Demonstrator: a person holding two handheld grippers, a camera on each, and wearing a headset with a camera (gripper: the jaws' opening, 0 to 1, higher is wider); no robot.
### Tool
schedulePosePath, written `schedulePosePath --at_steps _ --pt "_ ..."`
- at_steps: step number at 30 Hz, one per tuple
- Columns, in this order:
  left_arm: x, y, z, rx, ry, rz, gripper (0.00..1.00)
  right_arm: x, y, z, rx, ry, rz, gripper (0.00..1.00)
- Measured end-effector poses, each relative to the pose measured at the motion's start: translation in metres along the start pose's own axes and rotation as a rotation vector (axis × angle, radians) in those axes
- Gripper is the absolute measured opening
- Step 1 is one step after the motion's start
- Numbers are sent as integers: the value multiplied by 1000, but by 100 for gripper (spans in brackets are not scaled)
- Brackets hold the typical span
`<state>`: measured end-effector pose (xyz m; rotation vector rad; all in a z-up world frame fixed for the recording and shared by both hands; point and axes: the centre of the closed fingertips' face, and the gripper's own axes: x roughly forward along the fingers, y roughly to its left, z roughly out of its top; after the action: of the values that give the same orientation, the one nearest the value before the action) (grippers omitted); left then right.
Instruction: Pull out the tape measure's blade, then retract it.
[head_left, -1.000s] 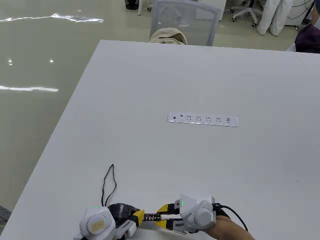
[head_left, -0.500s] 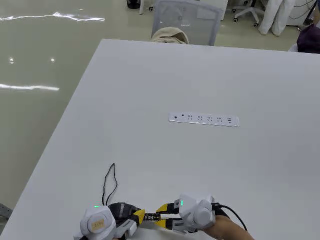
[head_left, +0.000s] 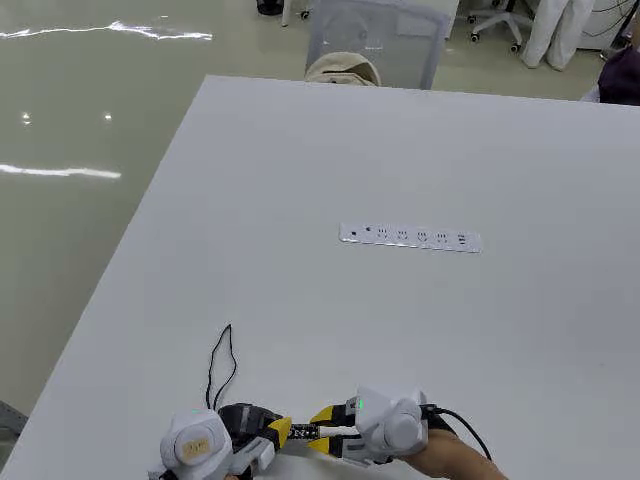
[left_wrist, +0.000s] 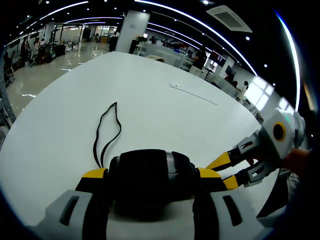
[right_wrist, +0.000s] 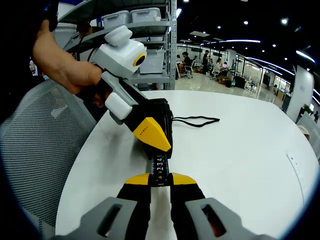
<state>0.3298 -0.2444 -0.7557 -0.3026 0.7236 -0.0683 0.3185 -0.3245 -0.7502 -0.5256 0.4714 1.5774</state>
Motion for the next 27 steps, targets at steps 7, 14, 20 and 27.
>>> schedulePosePath --at_steps 7,14,20,27 --pt "0 0 -1 2 3 -2 65 4 0 0 -1 0 3 12" --pt "0 0 0 -1 1 -4 65 6 0 1 -2 -1 5 12" --pt "1 1 0 -5 0 -7 65 8 0 2 -2 -1 5 12" --pt "0 1 1 -8 4 -11 65 11 0 1 -4 1 8 12"
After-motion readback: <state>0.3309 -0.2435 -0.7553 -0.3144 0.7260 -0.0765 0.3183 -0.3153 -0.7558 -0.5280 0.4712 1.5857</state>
